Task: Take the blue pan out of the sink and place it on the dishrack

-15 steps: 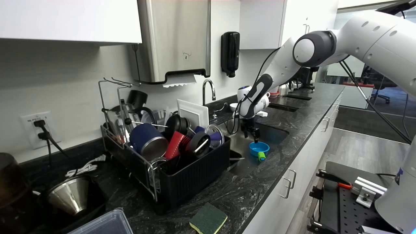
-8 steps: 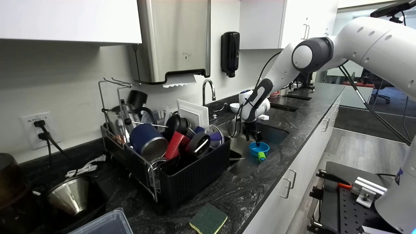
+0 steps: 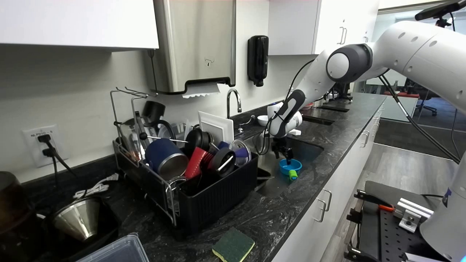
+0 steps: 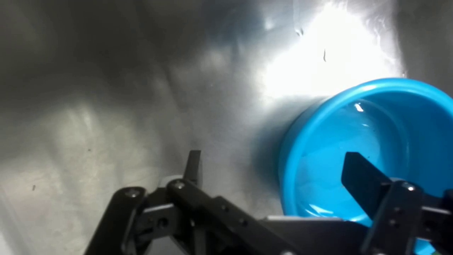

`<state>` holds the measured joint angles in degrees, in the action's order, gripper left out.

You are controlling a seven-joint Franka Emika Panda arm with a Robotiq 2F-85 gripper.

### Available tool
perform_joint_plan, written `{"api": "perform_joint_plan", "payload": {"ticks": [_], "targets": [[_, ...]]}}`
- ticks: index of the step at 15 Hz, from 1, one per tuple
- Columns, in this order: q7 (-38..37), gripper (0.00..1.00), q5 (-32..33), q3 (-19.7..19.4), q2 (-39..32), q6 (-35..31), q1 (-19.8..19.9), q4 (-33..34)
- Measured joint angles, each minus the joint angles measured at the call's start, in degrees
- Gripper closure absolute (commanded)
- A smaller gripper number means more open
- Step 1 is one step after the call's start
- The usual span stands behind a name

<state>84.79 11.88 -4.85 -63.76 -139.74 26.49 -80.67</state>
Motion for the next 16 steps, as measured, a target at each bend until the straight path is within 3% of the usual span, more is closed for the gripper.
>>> {"api": "perform_joint_plan", "payload": {"ticks": [1, 3, 4, 13, 16], "targets": [[0.0, 0.0, 0.0, 0.0, 0.0, 0.0, 0.0, 0.04], [0.0, 0.19, 0.0, 0.0, -0.02, 0.0, 0.0, 0.12], [0.0, 0.34, 0.0, 0.0, -0.03, 0.0, 0.0, 0.14], [0.02, 0.98, 0.0, 0.0, -0.34, -0.02, -0.01, 0.16], [0.02, 0.99, -0.03, 0.01, -0.35, -0.01, -0.01, 0.22]]}}
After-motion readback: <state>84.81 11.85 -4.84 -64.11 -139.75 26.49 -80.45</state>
